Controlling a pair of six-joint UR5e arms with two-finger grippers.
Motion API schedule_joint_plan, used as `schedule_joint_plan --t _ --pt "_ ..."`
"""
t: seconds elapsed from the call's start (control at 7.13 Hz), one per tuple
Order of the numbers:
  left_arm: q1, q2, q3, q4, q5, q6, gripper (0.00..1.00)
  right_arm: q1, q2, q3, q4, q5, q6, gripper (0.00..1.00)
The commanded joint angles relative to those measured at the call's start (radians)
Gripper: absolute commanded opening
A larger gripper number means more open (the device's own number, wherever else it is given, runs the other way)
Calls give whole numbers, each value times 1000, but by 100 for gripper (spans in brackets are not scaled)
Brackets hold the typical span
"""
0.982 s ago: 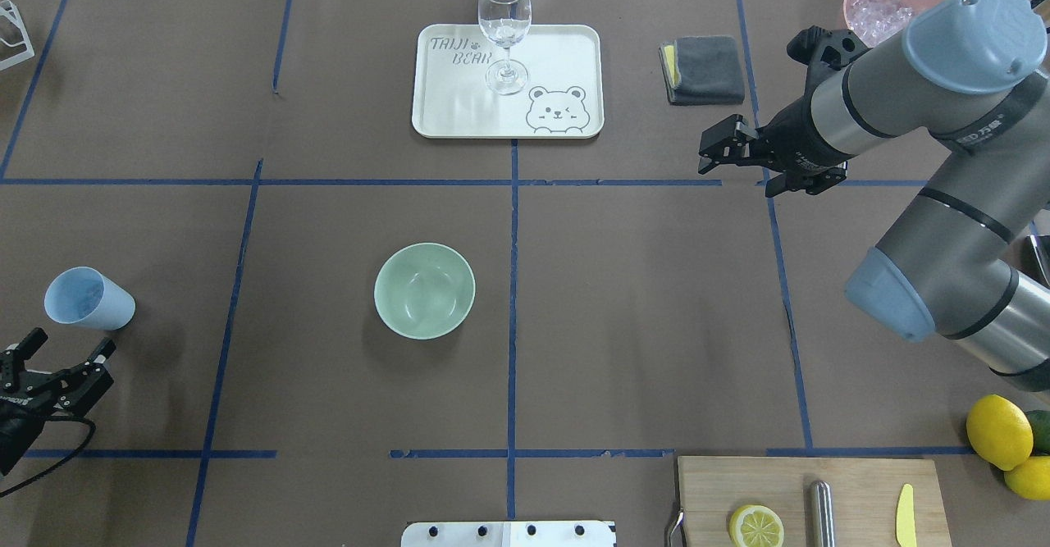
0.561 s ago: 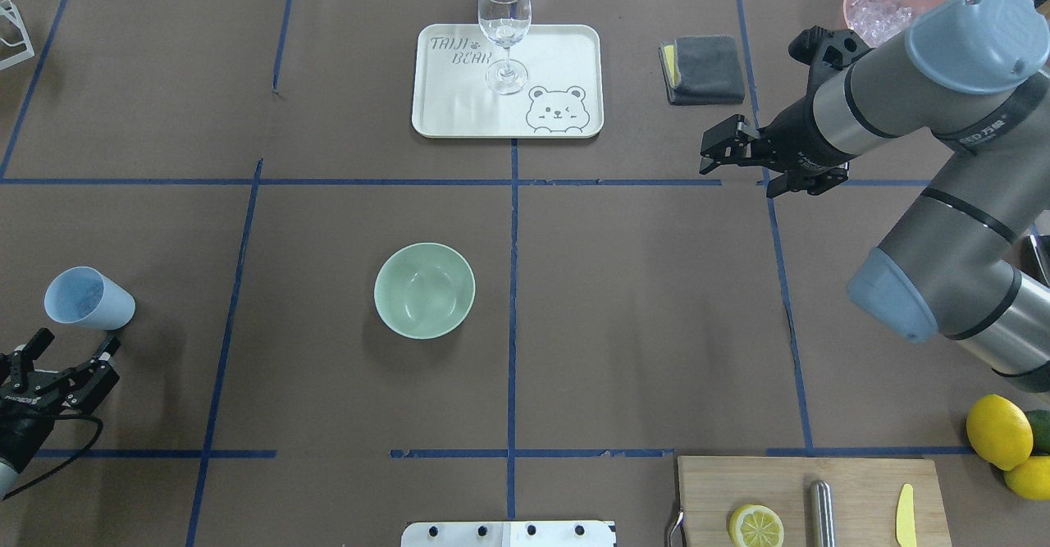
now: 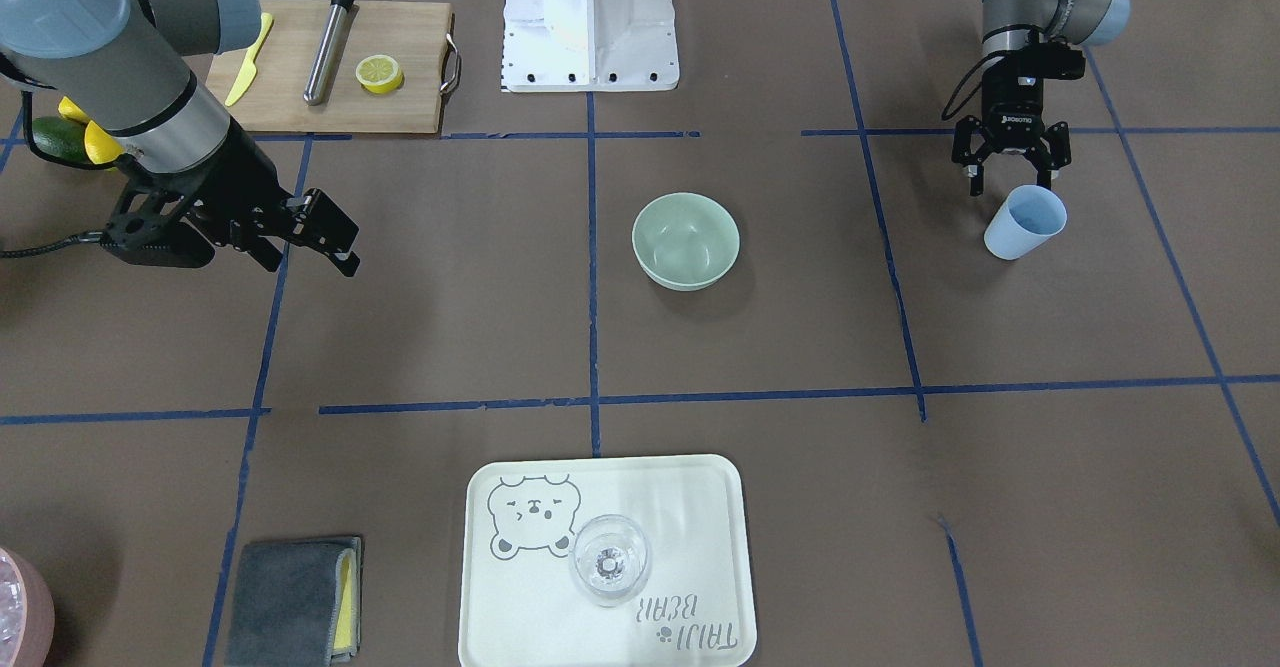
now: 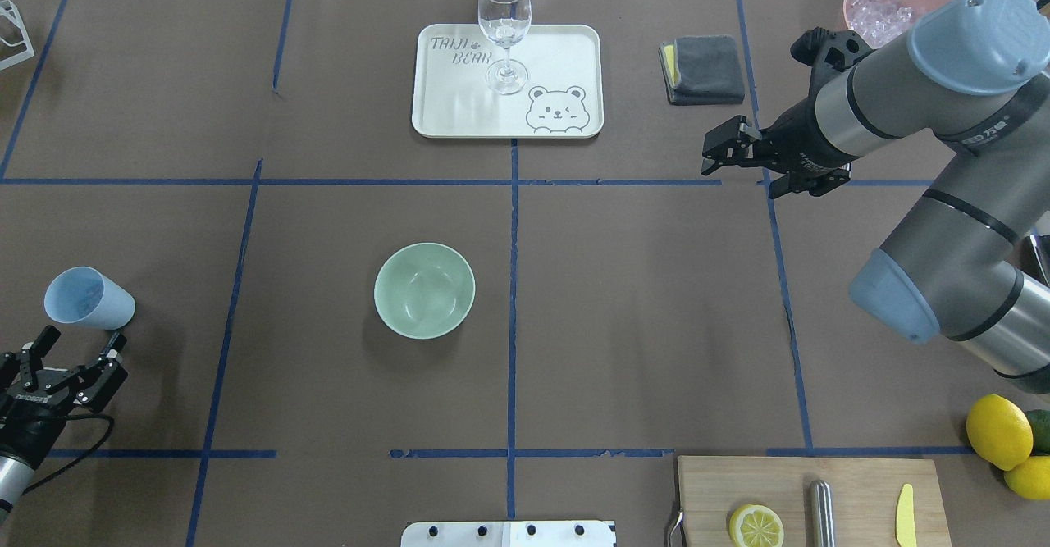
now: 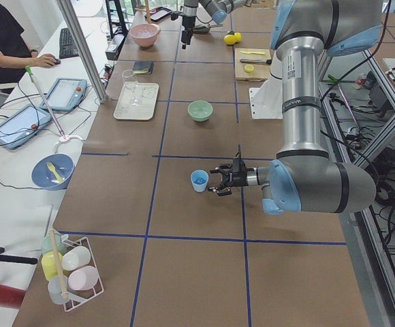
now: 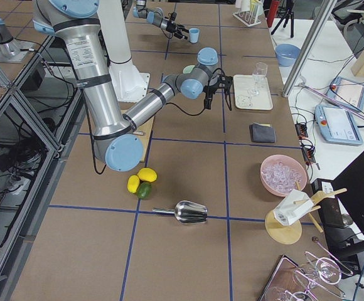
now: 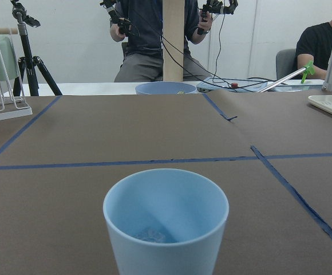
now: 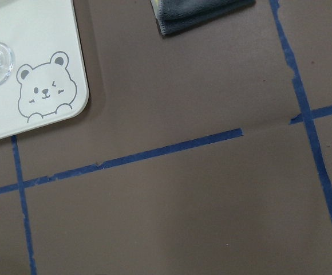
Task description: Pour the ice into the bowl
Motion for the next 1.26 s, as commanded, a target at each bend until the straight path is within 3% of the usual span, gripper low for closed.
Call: schedule_joint_plan --t 0.0,1.12 --pt "-24 -9 10 3 0 4 100 0 1 0 0 2 0 100" --pt "-110 -85 65 8 -38 68 99 0 0 -1 0 2 0 100"
